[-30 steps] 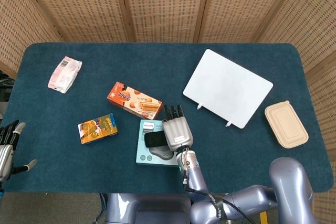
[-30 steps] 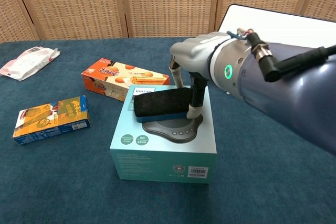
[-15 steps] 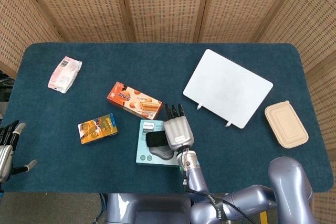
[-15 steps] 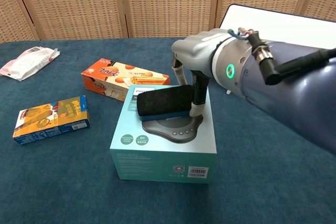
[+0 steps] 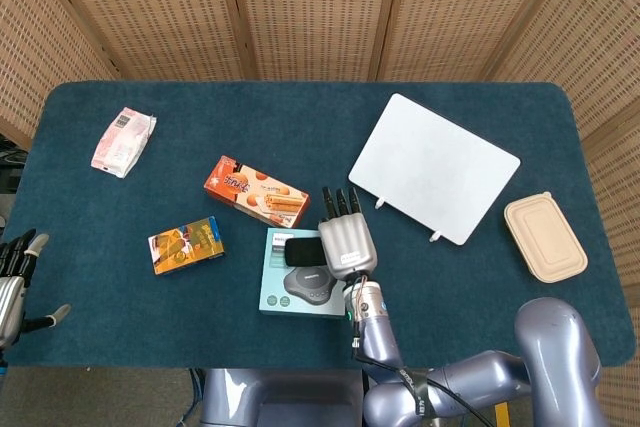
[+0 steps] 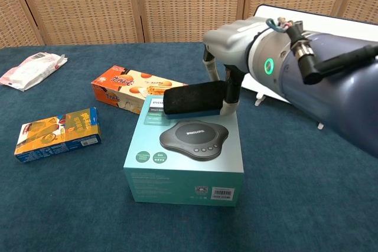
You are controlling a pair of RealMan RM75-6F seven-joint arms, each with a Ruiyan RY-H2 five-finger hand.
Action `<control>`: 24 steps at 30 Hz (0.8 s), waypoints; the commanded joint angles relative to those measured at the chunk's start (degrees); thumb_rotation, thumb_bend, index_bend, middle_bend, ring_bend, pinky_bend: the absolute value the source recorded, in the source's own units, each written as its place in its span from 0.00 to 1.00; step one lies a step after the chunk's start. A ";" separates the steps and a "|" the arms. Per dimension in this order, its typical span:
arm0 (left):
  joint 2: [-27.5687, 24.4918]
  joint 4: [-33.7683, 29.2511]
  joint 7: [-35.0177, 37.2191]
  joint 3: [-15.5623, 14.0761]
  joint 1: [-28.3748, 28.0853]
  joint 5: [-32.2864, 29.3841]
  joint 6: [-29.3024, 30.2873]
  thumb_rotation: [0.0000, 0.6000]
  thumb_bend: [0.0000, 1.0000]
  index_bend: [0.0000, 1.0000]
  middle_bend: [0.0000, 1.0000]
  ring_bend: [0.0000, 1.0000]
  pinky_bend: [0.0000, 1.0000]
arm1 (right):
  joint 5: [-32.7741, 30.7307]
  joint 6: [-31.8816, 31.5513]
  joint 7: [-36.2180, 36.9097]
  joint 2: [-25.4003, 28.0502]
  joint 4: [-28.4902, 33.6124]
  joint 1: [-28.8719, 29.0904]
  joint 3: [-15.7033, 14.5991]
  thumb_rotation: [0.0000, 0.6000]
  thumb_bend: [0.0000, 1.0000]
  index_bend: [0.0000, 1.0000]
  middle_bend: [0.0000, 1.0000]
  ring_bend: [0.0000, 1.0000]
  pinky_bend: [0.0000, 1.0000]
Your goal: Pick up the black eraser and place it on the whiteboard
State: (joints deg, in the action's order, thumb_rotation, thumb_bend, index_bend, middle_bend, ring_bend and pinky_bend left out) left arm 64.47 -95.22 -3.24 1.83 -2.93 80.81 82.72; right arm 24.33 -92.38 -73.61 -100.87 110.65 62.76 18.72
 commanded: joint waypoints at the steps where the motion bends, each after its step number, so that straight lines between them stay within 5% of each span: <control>1: 0.01 -0.03 -0.01 -0.01 0.01 0.03 0.04 1.00 0.16 0.00 0.00 0.00 0.00 | 0.84 -0.84 -0.19 0.35 -0.19 -0.06 -0.02 1.00 0.18 0.55 0.00 0.00 0.00; 12: -0.02 -0.12 -0.11 0.03 0.09 0.14 0.32 1.00 0.16 0.00 0.00 0.00 0.00 | 4.81 -4.54 1.57 4.84 1.16 -2.43 0.96 1.00 0.18 0.55 0.00 0.00 0.00; 24: 0.52 -0.45 -1.63 -0.14 0.19 0.65 0.87 1.00 0.16 0.00 0.00 0.00 0.00 | 12.01 -2.14 16.95 15.36 0.83 -12.26 0.23 1.00 0.18 0.56 0.00 0.00 0.00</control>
State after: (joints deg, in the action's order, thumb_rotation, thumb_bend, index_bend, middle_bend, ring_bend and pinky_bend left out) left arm 64.93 -95.63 -4.81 1.73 -2.74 81.41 83.56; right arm 33.78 -95.52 -60.16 -87.53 112.46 52.94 19.84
